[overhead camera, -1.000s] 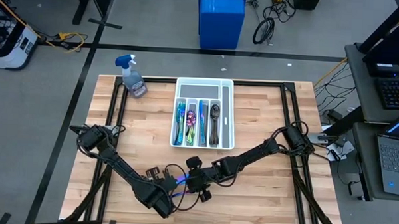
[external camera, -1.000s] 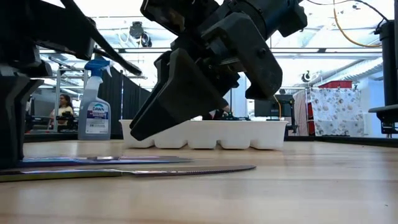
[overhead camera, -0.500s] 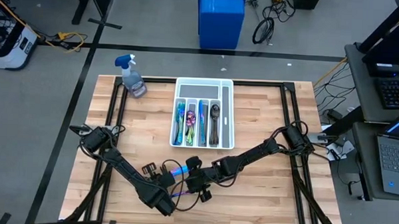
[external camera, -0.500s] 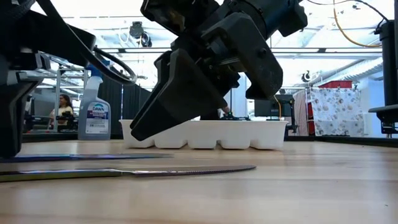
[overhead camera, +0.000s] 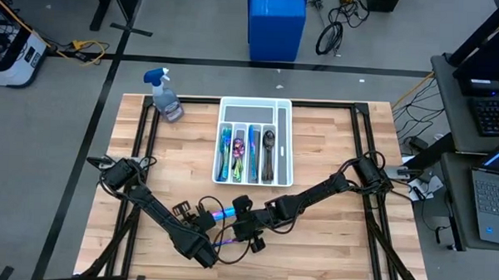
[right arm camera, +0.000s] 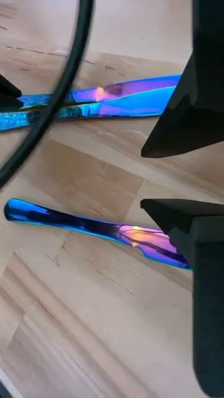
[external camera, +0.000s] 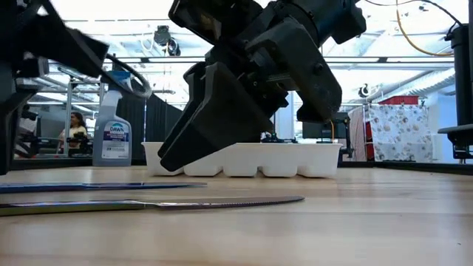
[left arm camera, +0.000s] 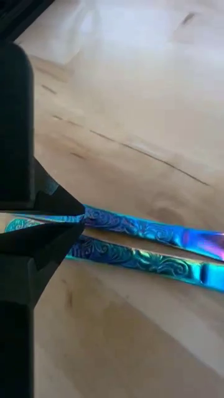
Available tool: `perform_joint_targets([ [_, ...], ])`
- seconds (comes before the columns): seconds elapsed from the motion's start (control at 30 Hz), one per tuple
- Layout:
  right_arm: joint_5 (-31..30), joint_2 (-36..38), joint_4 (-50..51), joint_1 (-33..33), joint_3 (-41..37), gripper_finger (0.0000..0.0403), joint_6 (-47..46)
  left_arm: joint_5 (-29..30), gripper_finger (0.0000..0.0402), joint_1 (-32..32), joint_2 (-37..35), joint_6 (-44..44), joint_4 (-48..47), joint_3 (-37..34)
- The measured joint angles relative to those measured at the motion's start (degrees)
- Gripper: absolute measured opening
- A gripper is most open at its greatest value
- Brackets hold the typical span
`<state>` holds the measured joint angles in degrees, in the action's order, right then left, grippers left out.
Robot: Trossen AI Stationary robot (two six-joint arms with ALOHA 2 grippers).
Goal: Sort silverware
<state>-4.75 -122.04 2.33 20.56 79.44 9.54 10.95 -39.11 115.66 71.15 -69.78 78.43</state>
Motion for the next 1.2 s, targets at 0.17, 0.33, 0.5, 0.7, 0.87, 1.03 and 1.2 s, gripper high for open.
perform_joint_targets([
  [0.17,0.1,0.0,0.2,0.1,0.0,0.0118,0.4,0.6,0.0069,0.0,0.0,0.3,0.0,2.2],
  [0.33,0.1,0.0,0.1,0.1,0.0,0.0145,0.4,0.6,0.0172,1.8,-0.1,-4.2,-1.2,2.7],
  [0.5,0.1,0.0,-0.4,0.0,-0.1,0.0166,0.0,-3.1,0.0252,5.2,-1.0,-7.5,-4.3,2.7],
  [0.7,0.3,2.4,1.3,0.9,-0.1,0.0176,-1.4,-2.9,0.0271,6.5,-6.2,-10.4,-5.5,2.7],
  [0.87,0.2,7.4,6.3,0.9,-0.1,0.0176,-1.6,4.5,0.0271,5.5,-13.8,-5.7,-12.0,2.7],
  [1.03,0.2,12.9,10.7,0.9,0.0,0.0176,-1.3,8.8,0.0271,4.5,-21.3,-5.9,-5.3,2.7],
  [1.2,0.3,15.9,14.4,1.0,0.0,0.0176,-1.7,8.6,0.0271,4.2,-19.6,-15.6,9.8,1.7],
])
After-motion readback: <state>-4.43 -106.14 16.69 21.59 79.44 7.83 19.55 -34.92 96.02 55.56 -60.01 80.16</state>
